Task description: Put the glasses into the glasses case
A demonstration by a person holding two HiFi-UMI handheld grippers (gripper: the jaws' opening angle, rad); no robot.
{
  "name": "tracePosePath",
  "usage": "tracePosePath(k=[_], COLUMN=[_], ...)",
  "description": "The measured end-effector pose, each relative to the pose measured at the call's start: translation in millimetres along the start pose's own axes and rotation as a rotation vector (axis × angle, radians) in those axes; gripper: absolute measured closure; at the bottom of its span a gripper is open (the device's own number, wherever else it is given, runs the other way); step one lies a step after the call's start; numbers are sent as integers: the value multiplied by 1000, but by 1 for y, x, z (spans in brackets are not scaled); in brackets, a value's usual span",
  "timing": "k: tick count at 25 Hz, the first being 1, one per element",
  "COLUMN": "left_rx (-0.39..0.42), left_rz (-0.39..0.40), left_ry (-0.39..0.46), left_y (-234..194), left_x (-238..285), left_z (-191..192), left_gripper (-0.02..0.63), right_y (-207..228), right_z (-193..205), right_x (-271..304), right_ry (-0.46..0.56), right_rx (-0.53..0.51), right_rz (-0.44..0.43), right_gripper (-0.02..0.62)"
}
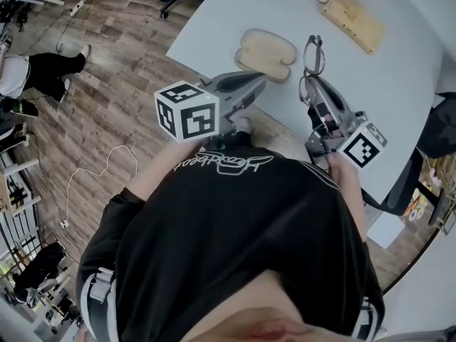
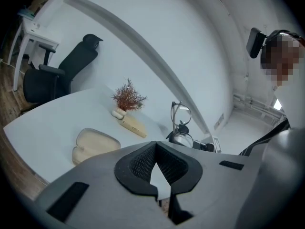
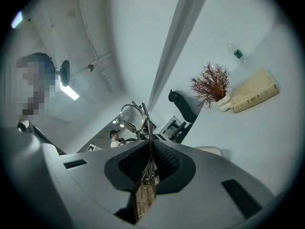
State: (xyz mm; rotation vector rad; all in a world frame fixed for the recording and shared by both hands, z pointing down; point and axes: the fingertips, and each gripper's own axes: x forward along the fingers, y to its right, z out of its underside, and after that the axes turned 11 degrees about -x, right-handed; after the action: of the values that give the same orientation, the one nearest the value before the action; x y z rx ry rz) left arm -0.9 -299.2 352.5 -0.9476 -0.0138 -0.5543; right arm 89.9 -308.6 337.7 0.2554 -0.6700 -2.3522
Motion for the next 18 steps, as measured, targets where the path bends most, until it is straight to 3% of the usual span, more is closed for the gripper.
tracePosePath(k=[11, 18], left_rx=[-60, -112], left_rz=[6, -18], left_ry=[-13, -19], left_y=[-46, -73], left_x=[6, 0], left_z=[-21, -23], left_gripper=[600, 600], right_y=[25, 41], right_z=[11, 32], right_x=[34, 56], right_ry=[-62, -155], right_rx=[5, 0], right_rz=[56, 79], right_gripper=[568, 568])
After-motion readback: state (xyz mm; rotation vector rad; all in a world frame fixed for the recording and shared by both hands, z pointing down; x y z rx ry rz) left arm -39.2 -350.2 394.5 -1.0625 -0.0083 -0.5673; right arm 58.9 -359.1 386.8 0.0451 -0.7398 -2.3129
